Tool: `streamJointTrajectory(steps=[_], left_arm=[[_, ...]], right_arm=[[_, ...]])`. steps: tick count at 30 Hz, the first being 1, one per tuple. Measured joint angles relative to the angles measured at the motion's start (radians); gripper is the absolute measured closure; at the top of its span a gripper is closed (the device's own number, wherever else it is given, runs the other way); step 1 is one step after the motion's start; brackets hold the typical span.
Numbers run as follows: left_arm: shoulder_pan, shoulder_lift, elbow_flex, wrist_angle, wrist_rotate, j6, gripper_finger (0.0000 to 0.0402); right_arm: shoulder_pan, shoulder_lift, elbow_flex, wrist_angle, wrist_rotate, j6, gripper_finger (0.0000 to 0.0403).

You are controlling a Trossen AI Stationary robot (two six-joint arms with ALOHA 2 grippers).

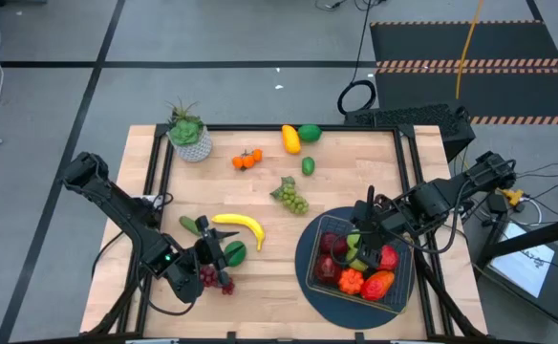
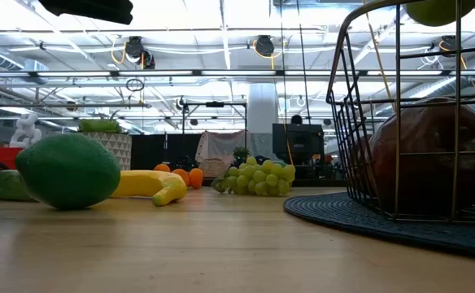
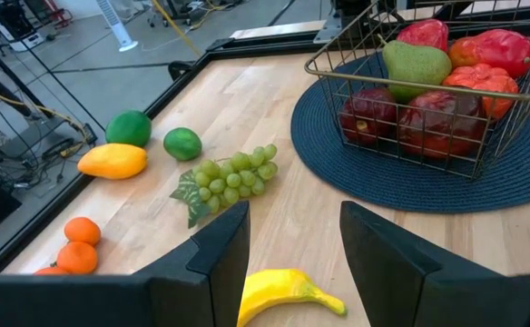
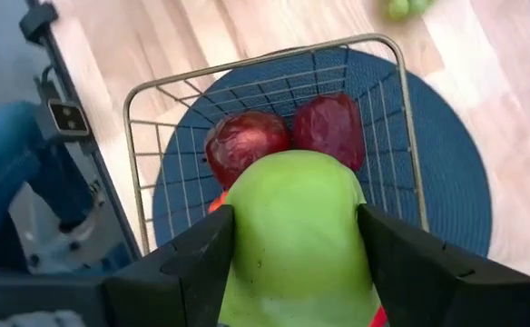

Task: Build produce basket
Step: Put the pear into the gold wire basket

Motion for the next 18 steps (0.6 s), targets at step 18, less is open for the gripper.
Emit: streamJointTrajectory(steps=[18], left_arm=[[0.000,0.000,0.000,0.000,0.000,0.000,0.0227]], right_arm=[[0.000,0.000,-0.048,0.086,-0.001,-0.504,0.0181]])
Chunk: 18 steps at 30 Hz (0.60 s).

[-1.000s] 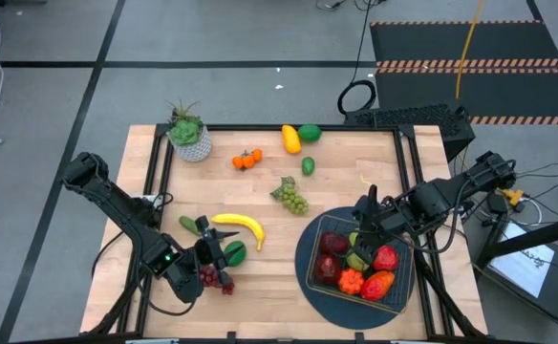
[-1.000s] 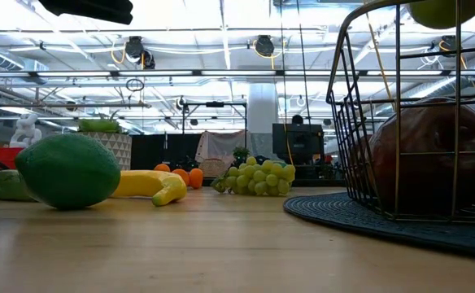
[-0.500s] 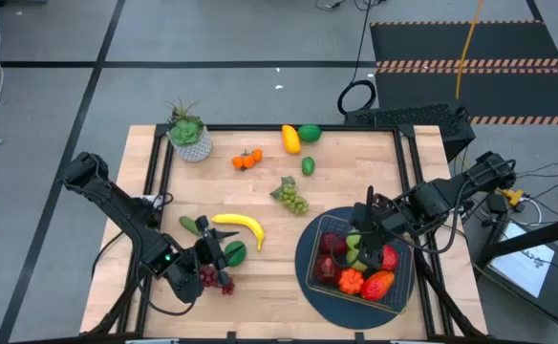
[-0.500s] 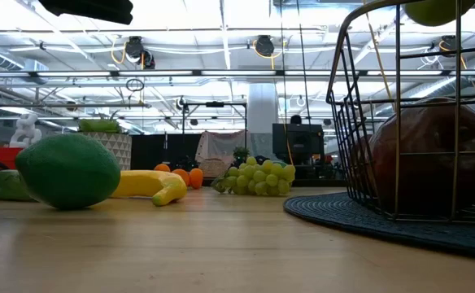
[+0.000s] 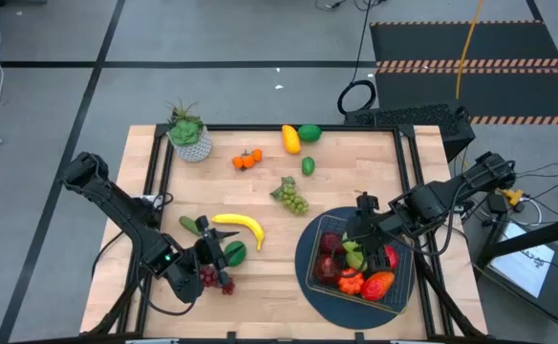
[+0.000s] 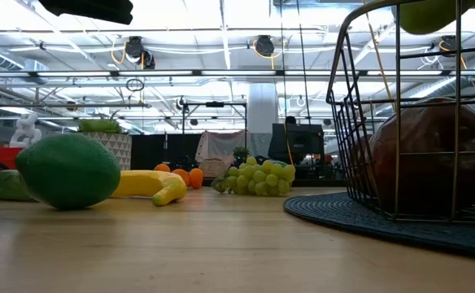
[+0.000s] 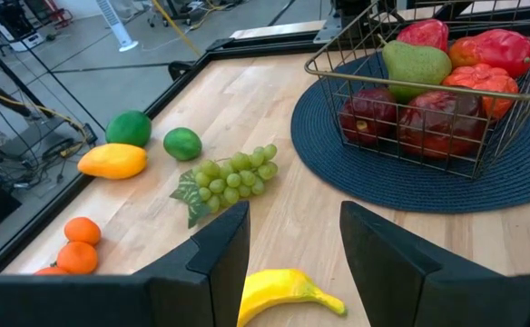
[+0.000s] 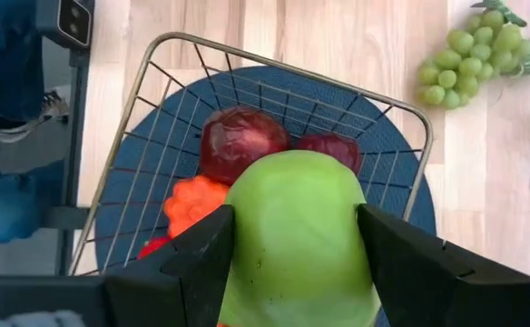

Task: Build produce basket
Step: Put the pear into the gold wire basket

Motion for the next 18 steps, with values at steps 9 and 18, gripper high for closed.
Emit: streamJointTrajectory(steps=[9,18], left_arm=[[0.000,0.000,0.000,-0.001,0.000,0.002,0.0227],[0.002,0.000,0.000,-0.001,0.000,0.002,0.0227]], right_arm=[[0.000,0.001,-0.120,0.148,0.000,0.137,0.0181],[0.000,0.000,-0.279,0.385,0.000,0.177,0.0168]])
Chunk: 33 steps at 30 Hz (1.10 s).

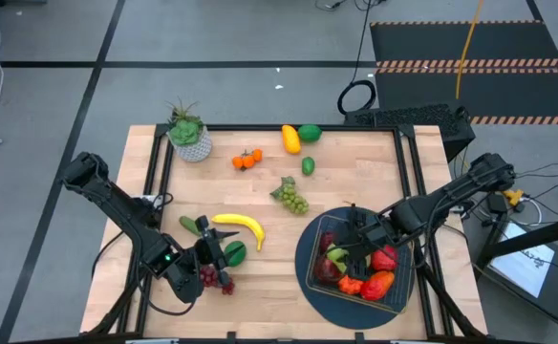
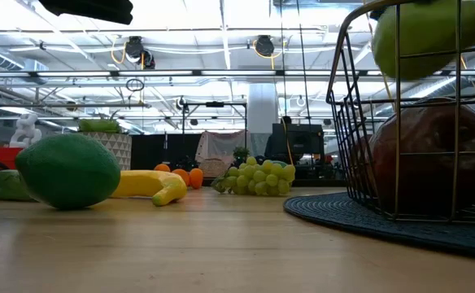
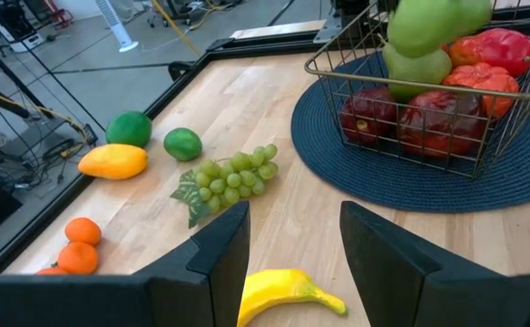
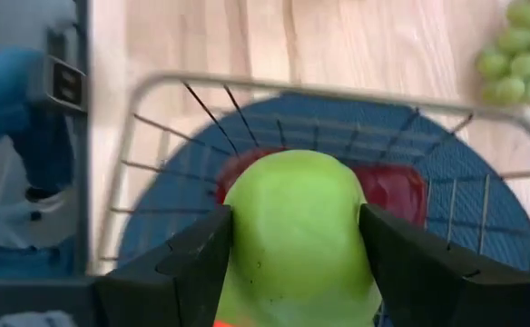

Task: Build produce basket
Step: Put the pear into the gold wire basket, then put the banana into the gold wire basket

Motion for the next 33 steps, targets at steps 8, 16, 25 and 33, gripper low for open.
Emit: streamJointTrajectory(steps=[8,16,25,33], left_arm=[[0.000,0.000,0.000,0.000,0.000,-0.002,0.0227],[0.000,0.000,0.000,0.000,0.003,-0.003,0.0227],[0.005,0.000,0.000,0.000,0.014,-0.012,0.0227],[0.048,0.000,0.000,0.000,0.066,-0.038,0.0227]], right_arm=[[0.000,0.000,-0.098,0.002,-0.004,-0.002,0.0115],[0.005,-0.038,-0.098,0.124,-0.003,0.052,0.0095],[0.078,-0.070,-0.097,0.386,0.107,0.197,0.0121],[0.190,-0.044,-0.097,0.517,0.385,0.155,0.0143]])
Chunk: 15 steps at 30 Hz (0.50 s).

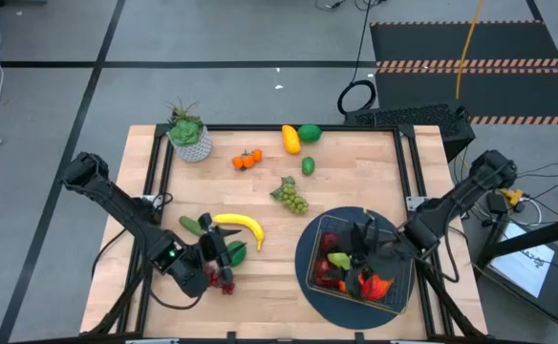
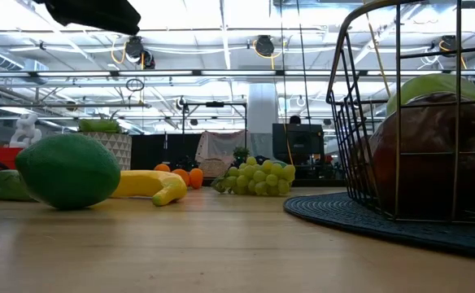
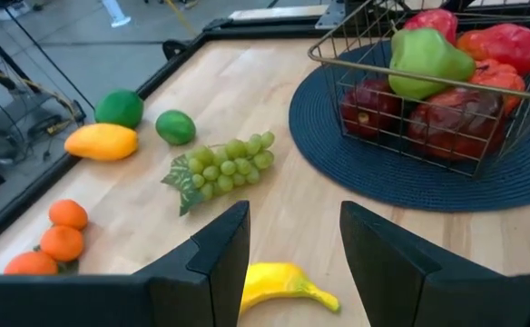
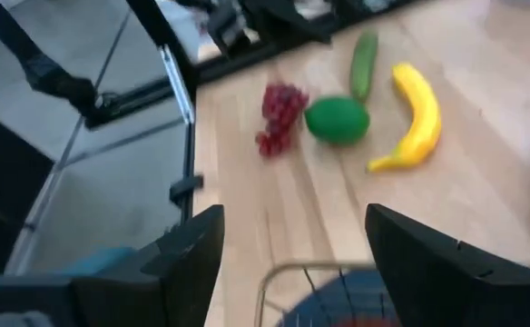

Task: Build produce basket
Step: Put the banana into the gold wire basket

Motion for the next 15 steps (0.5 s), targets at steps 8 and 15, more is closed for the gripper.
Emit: streamJointTrajectory(steps=[8,15], left_arm=[[0.024,0.010,0.000,0.003,0.079,-0.074,0.0227],[0.038,0.013,0.000,0.005,0.079,-0.062,0.0227]], right_arm=[[0.067,0.051,0.000,0.065,0.186,-0.102,0.0148],[0.071,0.071,-0.064,0.109,0.288,-0.183,0.0148]])
